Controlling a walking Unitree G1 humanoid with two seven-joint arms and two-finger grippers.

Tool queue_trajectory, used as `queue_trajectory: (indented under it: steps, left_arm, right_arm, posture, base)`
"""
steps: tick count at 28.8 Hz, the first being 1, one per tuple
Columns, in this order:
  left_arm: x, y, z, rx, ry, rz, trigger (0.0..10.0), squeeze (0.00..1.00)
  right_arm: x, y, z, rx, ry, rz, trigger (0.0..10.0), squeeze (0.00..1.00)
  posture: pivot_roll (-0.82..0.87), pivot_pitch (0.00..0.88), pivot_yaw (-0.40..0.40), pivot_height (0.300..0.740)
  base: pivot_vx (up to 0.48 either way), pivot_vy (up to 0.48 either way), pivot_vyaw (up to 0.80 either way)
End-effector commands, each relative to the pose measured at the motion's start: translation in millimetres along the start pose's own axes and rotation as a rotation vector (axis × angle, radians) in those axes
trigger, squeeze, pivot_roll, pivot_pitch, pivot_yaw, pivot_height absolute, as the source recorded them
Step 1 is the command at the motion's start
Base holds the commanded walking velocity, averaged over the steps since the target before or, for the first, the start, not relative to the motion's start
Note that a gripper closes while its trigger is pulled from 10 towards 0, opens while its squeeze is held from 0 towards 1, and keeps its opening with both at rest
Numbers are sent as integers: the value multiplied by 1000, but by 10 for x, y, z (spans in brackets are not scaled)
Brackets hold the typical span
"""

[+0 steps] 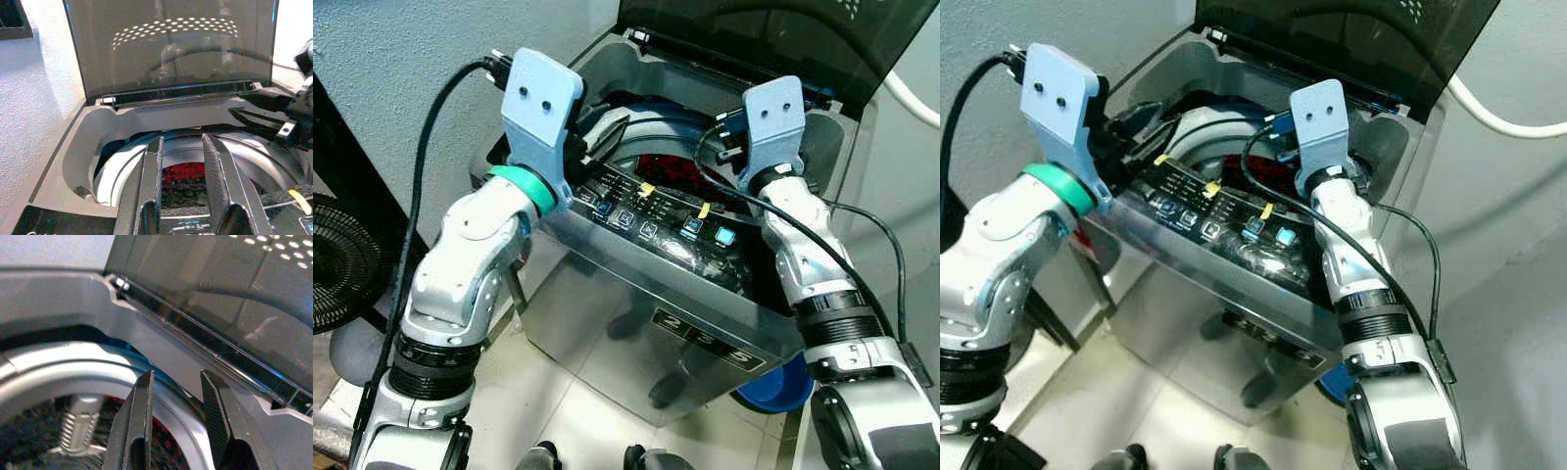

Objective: Clothes washing

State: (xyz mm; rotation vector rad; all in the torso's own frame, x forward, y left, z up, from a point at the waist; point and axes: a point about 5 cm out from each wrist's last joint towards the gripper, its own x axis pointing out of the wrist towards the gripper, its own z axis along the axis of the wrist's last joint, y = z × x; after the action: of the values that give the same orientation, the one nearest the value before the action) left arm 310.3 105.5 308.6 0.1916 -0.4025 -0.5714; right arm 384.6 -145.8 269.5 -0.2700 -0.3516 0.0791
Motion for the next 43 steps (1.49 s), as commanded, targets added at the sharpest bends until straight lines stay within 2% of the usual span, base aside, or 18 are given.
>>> queue_trajectory:
  steps: [1,6,8,14,17,19,21,23,27,34,40,43]
  left_arm:
    - [-9,5,38,11,-12,-3,10000,0]
    - [-12,-4,29,4,-12,3,10000,0]
    - [-6,-8,13,-4,-10,6,10000,0]
    - [-5,-7,7,-9,-9,7,10000,0]
    - [-4,36,5,-14,-13,31,10000,0]
    - [-4,36,5,-14,-13,31,10000,0]
    - [7,127,6,-31,-23,98,10000,0]
    - [7,127,6,-31,-23,98,10000,0]
    - [6,230,26,-62,-64,191,10000,0]
    - [-11,258,26,-69,-73,213,10000,0]
    - [-14,292,6,-66,-66,224,10000,0]
    - [4,316,19,-73,-79,237,10000,0]
  right_arm:
    - [-19,-7,81,35,-49,7,10000,0]
    - [-54,-27,176,73,-104,6,10000,0]
    - [-119,-93,250,106,-160,-24,10000,0]
    - [-161,-117,267,117,-178,-35,10000,0]
    - [-283,-110,297,158,-218,-46,10000,0]
    - [-283,-110,297,158,-218,-46,10000,0]
    - [-350,-96,364,234,-267,-92,10000,0]
    - [-350,-96,364,234,-267,-92,10000,0]
    - [-339,-21,533,315,-332,-124,10000,0]
    - [-354,40,544,295,-344,-110,10000,0]
    - [-402,-39,399,244,-301,-151,10000,0]
    - [-409,19,326,231,-274,-98,10000,0]
  posture:
    - [48,141,-52,740]
    - [29,138,-48,740]
    - [22,137,-36,740]
    - [18,134,-29,740]
    - [18,121,-15,740]
    - [18,121,-15,740]
    - [19,110,-9,740]
    - [19,110,-9,740]
    - [19,83,-11,740]
    - [20,76,-14,740]
    - [14,71,-7,740]
    - [14,72,-4,740]
  base:
    - [0,0,0]
    - [0,0,0]
    - [0,0,0]
    - [0,0,0]
    - [0,0,0]
    - [0,0,0]
    - [0,0,0]
    - [0,0,0]
    - [0,0,0]
    - [0,0,0]
    - [0,0,0]
    - [0,0,0]
